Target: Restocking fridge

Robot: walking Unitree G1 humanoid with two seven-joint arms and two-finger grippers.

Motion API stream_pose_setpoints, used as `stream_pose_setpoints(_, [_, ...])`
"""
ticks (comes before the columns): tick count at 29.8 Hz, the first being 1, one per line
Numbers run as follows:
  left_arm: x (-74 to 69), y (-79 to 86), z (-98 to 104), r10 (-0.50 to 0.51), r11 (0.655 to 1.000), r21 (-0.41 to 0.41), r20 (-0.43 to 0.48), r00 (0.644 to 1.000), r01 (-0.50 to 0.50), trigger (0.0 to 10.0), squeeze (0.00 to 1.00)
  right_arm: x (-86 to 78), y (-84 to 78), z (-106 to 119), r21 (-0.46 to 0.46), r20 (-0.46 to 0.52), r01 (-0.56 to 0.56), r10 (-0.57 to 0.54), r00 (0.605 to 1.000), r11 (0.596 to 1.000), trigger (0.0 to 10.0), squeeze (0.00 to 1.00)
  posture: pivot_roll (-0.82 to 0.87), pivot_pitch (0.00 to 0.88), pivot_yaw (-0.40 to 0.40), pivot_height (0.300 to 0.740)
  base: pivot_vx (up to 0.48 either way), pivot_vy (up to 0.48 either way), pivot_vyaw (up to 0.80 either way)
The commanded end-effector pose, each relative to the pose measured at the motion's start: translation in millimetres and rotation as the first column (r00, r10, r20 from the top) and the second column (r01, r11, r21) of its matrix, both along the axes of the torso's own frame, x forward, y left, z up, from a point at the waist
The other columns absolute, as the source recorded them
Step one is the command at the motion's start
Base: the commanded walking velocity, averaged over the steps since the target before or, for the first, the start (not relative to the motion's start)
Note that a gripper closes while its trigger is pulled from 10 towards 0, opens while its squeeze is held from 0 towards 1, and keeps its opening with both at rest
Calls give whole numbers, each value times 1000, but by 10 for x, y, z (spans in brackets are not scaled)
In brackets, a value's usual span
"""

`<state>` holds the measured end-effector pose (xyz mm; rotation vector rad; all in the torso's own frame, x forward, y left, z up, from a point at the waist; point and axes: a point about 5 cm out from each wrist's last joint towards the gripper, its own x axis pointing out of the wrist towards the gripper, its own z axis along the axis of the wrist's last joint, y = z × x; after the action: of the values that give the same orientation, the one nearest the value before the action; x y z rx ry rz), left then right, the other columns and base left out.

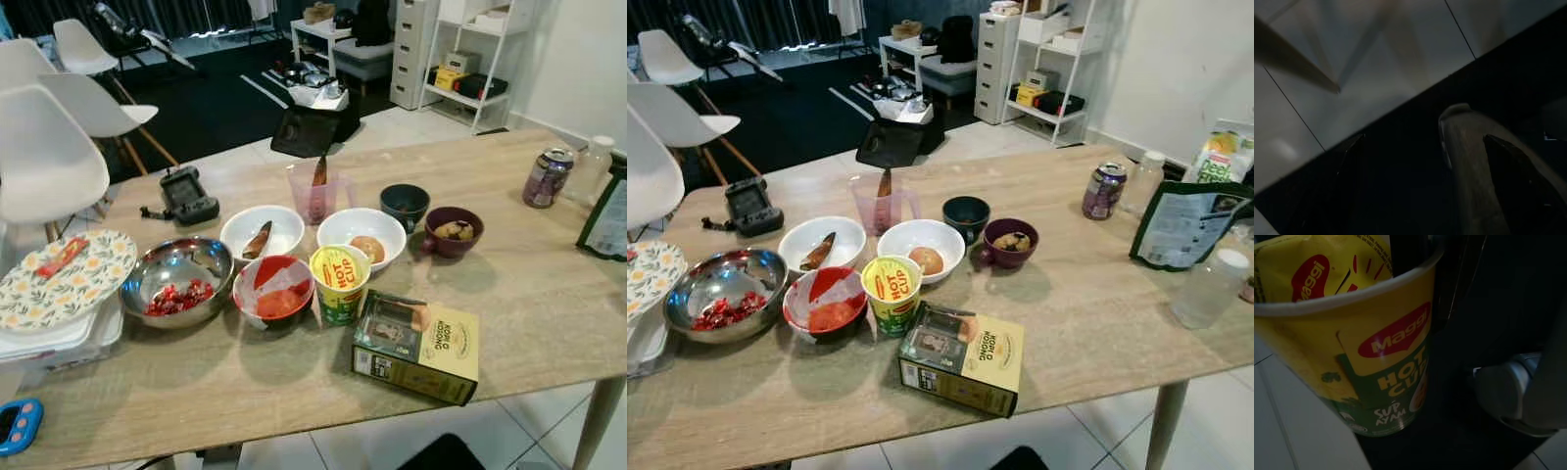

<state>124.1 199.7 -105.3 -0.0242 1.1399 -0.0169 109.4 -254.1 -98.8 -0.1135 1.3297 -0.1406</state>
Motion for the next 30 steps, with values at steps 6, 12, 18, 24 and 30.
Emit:
stream_pose_setpoints(6, [-123,65,-27,48,999,13,-26,998,-48,10000,0,71,5,15,-47,-7,-105,105,994,993,10000,0,-9,0,-40,740,0,0,0])
stream_pose_setpoints(12, [-155,78,-33,40,999,16,-35,999,-40,10000,0,49,44,-3,-54,-24,-152,151,988,987,10000,0,-9,0,-34,740,0,0,0])
stream_pose_setpoints(18, [-127,92,-23,20,1000,19,-32,999,-19,10000,0,-8,69,-26,-50,-42,-173,171,984,984,10000,0,-13,0,-28,740,0,0,0])
stream_pose_setpoints(24, [-100,97,-14,4,1000,23,-28,1000,-3,10000,0,-33,75,-34,-43,-50,-180,178,983,983,10000,0,-15,0,-28,740,0,0,0])
stream_pose_setpoints(30, [-92,83,-15,6,1000,20,-28,1000,-6,10000,0,-35,71,-33,-45,-52,-188,185,981,981,10000,0,-15,0,-35,740,0,0,0])
